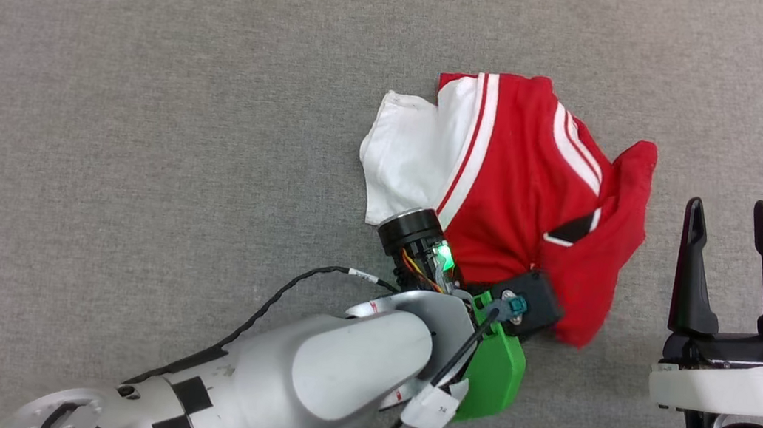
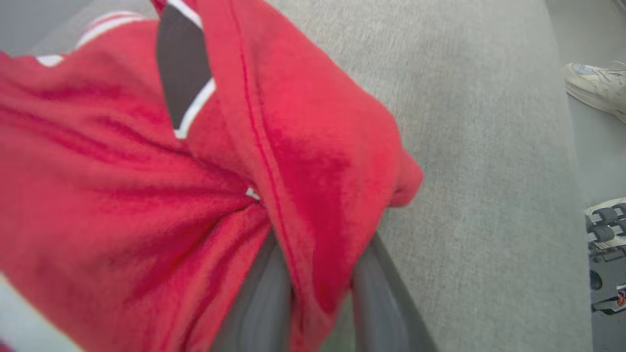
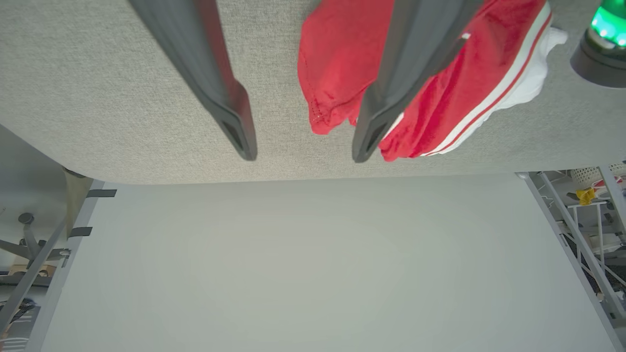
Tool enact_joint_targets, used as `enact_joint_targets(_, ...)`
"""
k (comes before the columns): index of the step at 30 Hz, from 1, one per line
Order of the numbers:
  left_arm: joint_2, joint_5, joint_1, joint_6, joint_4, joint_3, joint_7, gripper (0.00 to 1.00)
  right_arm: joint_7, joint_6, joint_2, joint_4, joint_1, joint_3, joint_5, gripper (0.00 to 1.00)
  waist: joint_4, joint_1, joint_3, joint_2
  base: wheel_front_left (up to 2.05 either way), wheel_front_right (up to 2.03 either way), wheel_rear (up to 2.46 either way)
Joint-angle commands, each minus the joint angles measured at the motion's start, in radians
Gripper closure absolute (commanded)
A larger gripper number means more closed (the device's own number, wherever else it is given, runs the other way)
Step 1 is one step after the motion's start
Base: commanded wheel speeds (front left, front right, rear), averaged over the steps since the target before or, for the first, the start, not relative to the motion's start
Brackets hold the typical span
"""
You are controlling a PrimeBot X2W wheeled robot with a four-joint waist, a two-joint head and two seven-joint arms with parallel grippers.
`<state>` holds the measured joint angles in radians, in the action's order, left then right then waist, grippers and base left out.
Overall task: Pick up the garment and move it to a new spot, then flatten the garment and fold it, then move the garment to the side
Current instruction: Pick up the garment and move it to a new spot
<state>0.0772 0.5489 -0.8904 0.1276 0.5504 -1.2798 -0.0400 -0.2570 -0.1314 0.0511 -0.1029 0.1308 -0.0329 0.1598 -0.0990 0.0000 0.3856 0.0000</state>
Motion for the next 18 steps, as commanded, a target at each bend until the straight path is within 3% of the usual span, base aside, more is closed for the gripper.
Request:
enact_joint_targets(1, -0.005, -0.011, -0.018, 0.003, 0.007, 0.0, 0.05, 0.0, -0.005, 0.001, -0.001, 0.003, 0.003, -0.001, -0.005, 0.0, 0.02, 0.0, -0.029, 0.0, 0.0, 0.0, 0.0)
enact_joint_targets(6, -0.011, -0.018, -0.031, -0.001, 0.035, 0.011, 0.208, 0.0, -0.005, 0.001, -0.001, 0.009, -0.03, -0.004, -0.013, 0.0, 0.052, 0.0, -0.097, 0.0, 0.0, 0.0, 0.0)
enact_joint_targets(10, -0.001, -0.009, -0.005, -0.032, 0.016, 0.037, 0.257, 0.0, -0.005, 0.001, -0.001, 0.012, -0.058, -0.007, -0.016, 0.0, 0.077, 0.0, -0.147, 0.0, 0.0, 0.0, 0.0)
enact_joint_targets(18, 0.114, 0.012, 0.072, -0.169, -0.108, 0.163, 0.296, 0.0, -0.005, 0.001, -0.001, 0.013, -0.107, -0.009, -0.022, 0.0, 0.118, 0.0, -0.215, 0.0, 0.0, 0.0, 0.0)
